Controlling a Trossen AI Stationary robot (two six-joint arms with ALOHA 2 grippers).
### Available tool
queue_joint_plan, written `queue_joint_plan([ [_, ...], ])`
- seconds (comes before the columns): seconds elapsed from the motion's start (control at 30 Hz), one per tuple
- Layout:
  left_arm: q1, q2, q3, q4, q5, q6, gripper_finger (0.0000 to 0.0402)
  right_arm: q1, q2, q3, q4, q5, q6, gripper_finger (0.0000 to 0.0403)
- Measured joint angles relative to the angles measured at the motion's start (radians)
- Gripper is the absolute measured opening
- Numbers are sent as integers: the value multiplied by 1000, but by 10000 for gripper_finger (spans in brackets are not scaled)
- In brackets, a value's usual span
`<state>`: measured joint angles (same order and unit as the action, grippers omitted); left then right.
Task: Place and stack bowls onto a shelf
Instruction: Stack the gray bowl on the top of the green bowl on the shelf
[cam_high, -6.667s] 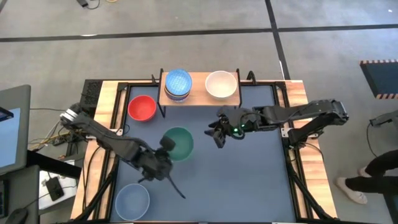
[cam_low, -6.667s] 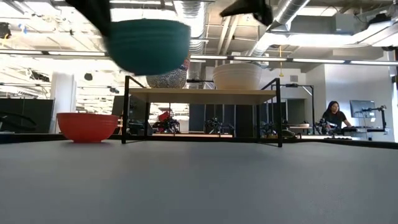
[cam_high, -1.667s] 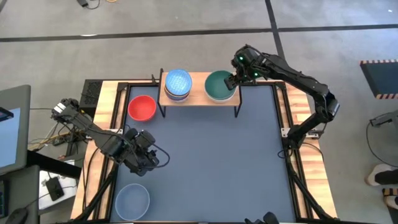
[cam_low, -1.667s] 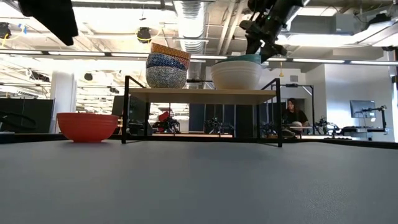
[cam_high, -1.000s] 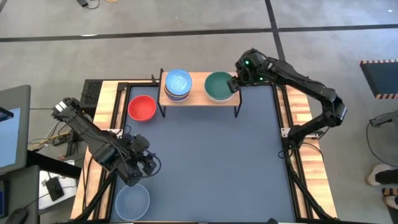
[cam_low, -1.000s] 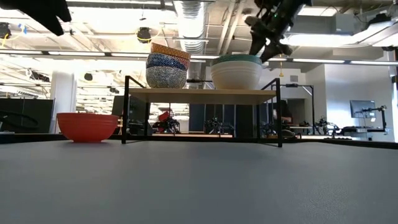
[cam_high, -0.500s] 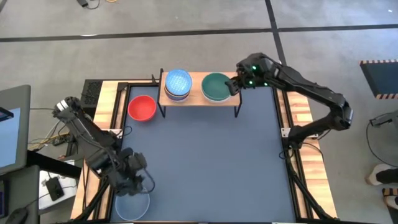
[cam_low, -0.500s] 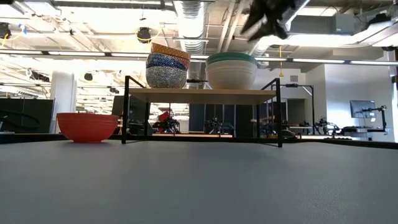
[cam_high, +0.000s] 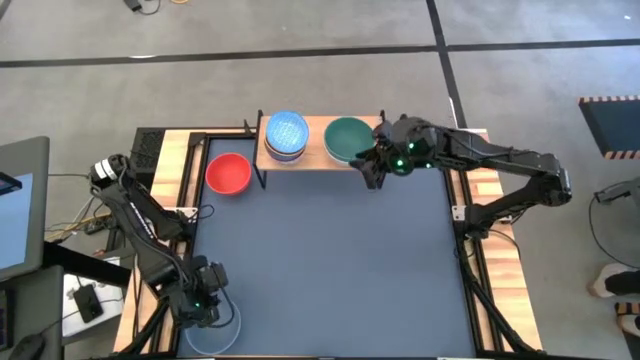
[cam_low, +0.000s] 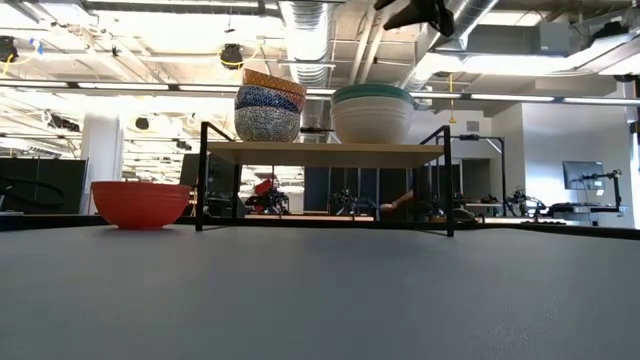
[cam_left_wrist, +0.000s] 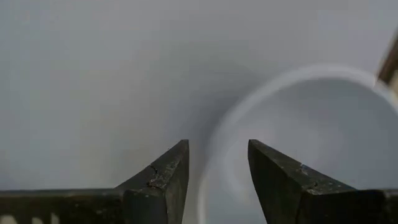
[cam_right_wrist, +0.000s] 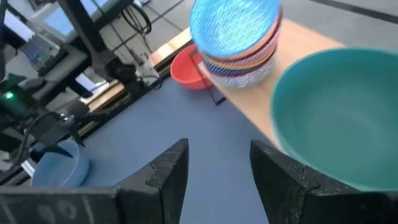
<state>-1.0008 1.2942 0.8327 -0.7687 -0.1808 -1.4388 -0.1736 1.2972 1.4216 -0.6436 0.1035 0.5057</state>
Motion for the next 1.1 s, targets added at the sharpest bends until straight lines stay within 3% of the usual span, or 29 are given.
queue_joint_plan([
  [0.1,0,0,-58,64,62,48,134,33,1,0,-5,21,8,196],
  [0.23,4,0,-106,47,86,-19,98,77,-2,0,-6,37,22,196],
  [0.37,36,-7,-110,90,46,-37,22,119,-4,0,-7,37,43,196],
  [0.5,118,-44,-99,205,-57,-18,4,158,0,0,-3,33,31,196],
  [0.6,214,-68,-35,182,-170,-2,2,201,17,1,51,-5,-88,196],
  [0.67,311,-72,16,146,-193,12,1,233,33,2,111,-44,-201,196],
  [0.87,657,-26,157,106,-20,264,0,319,98,0,156,-142,-602,196],
  [0.97,789,15,262,77,-7,400,0,338,152,19,96,-223,-703,196],
  [1.1,905,103,430,-43,-27,550,0,352,215,68,-26,-233,-806,196],
])
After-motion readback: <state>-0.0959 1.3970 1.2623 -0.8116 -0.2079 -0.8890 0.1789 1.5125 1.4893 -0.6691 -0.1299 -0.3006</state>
